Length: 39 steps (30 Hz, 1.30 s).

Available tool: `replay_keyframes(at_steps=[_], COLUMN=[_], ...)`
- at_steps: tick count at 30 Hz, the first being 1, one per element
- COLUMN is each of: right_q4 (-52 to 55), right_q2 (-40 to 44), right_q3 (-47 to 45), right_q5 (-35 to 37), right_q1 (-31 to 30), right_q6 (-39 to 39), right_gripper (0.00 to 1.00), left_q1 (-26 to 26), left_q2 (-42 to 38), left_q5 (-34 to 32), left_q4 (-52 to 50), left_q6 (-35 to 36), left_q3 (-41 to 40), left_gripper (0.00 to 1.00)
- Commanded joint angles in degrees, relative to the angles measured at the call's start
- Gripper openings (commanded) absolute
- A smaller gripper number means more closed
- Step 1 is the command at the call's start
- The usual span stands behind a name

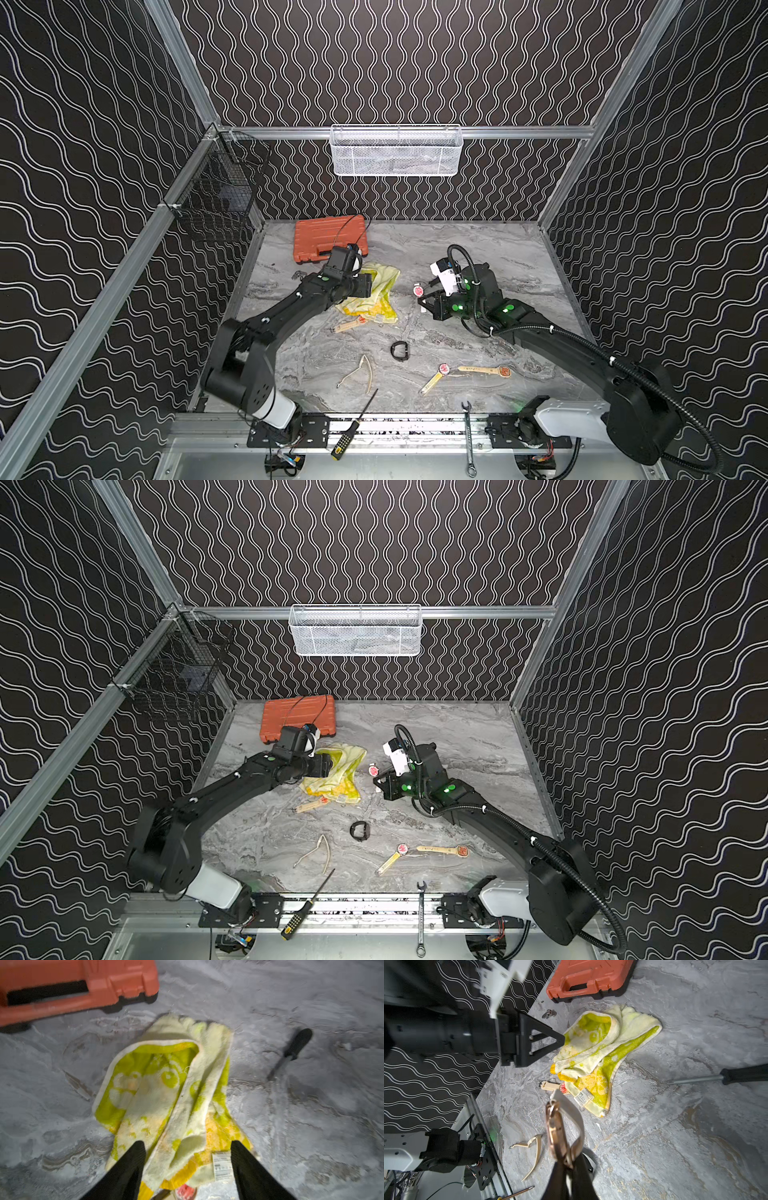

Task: Wipe the watch dial
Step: Move the cleaning item to the center of the board.

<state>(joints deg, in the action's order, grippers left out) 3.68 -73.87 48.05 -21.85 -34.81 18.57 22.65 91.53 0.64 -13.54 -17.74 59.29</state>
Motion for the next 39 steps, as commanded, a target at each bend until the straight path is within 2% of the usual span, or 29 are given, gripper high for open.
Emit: replay_keyframes(at_steps=[1, 5, 8, 12, 18, 22, 25, 29, 31, 35, 37, 39], right_q4=[0.4, 1.1, 0.3, -0.7, -3.3, -6.7, -7.9, -9.7, -9.3, -8.2, -7.2, -5.8], right_q2=[-0.1, 0.8, 2.5, 4.1, 3.9, 3.6, 3.6, 5.3, 5.9, 7.7, 8.4, 9.0], right_q3=[-0.8, -2.2, -4.5, -7.1, -8.7, -10.0, -10.4, -12.4, -13.0, -13.9, -13.7, -13.4], right_q5=[0.4, 1.0, 1.9, 2.8, 1.9, 1.4, 1.0, 2.0, 2.7, 5.4, 6.4, 7.3], right_q1=[0.0, 0.0, 0.0, 0.0, 0.0, 0.0, 0.0, 0.0, 0.0, 0.0, 0.0, 0.1], right_q6=[-0.7, -0.7, 0.0, 0.5, 1.1, 2.4, 3.3, 4.8, 5.0, 5.3, 4.8, 4.3], right_gripper=[0.0, 0.0, 0.0, 0.0, 0.0, 0.0, 0.0, 0.0, 0.0, 0.0, 0.0, 0.0], left_q1=[-1.4, -2.5, -2.4, -1.9, -2.0, -1.9, -1.9, -1.6, -0.9, 2.2, 3.4, 4.5], left_q2=[4.4, 8.4, 10.0, 9.6, 10.6, 12.9, 14.3, 14.8, 15.4, 17.7, 18.6, 19.5], left_q5=[-0.2, -0.2, 0.4, 1.0, -1.4, -0.4, 0.3, 4.2, 6.9, 10.2, 12.0, 13.9], left_q4=[7.0, 8.3, 5.7, 6.4, 4.6, 3.1, 2.4, 4.2, 4.8, 4.9, 6.5, 7.1], left_q6=[0.2, 0.4, 0.9, -0.7, -1.3, -1.0, -1.2, -1.5, -1.3, -0.8, -1.8, -3.2], left_q3=[-0.2, 0.8, 2.4, -0.1, -1.1, 0.4, 1.7, 2.2, 3.0, 5.5, 6.2, 7.2], left_gripper=[0.67, 0.68, 0.69, 0.73, 0.62, 0.42, 0.38, 0.16, 0.08, 0.04, 0.0, 0.0])
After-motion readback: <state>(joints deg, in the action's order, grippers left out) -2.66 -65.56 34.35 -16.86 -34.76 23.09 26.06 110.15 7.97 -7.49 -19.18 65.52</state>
